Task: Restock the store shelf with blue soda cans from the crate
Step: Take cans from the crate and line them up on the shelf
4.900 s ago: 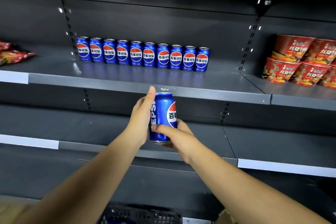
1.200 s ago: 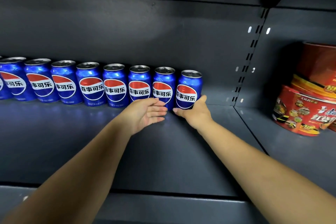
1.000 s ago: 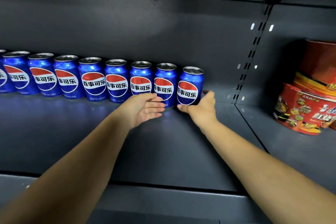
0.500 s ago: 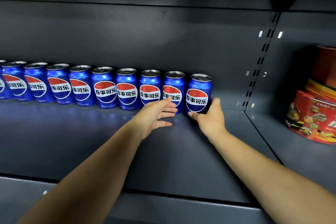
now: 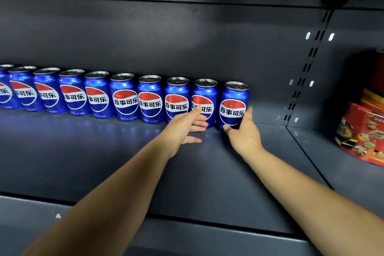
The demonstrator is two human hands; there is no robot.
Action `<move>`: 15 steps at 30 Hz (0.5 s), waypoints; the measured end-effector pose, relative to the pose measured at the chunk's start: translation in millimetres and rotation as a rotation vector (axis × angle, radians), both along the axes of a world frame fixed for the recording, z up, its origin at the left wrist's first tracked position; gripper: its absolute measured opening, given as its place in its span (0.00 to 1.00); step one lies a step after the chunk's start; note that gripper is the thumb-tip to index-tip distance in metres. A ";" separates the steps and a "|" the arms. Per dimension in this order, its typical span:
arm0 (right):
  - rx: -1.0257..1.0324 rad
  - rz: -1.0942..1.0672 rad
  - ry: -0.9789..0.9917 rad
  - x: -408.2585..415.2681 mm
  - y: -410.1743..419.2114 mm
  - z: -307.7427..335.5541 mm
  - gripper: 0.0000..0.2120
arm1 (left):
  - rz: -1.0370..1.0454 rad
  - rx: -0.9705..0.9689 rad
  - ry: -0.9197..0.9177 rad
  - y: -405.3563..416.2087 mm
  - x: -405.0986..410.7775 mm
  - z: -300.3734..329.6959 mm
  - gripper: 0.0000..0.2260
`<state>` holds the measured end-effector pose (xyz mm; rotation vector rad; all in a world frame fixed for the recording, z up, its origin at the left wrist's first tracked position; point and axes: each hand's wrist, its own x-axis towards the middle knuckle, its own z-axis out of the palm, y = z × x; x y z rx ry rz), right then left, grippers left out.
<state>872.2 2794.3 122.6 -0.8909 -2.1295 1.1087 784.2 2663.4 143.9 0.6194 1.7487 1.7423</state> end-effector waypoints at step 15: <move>-0.028 -0.081 0.080 17.1 -13.7 10.9 0.43 | 0.041 -0.097 0.253 -7.8 25.4 -5.0 0.07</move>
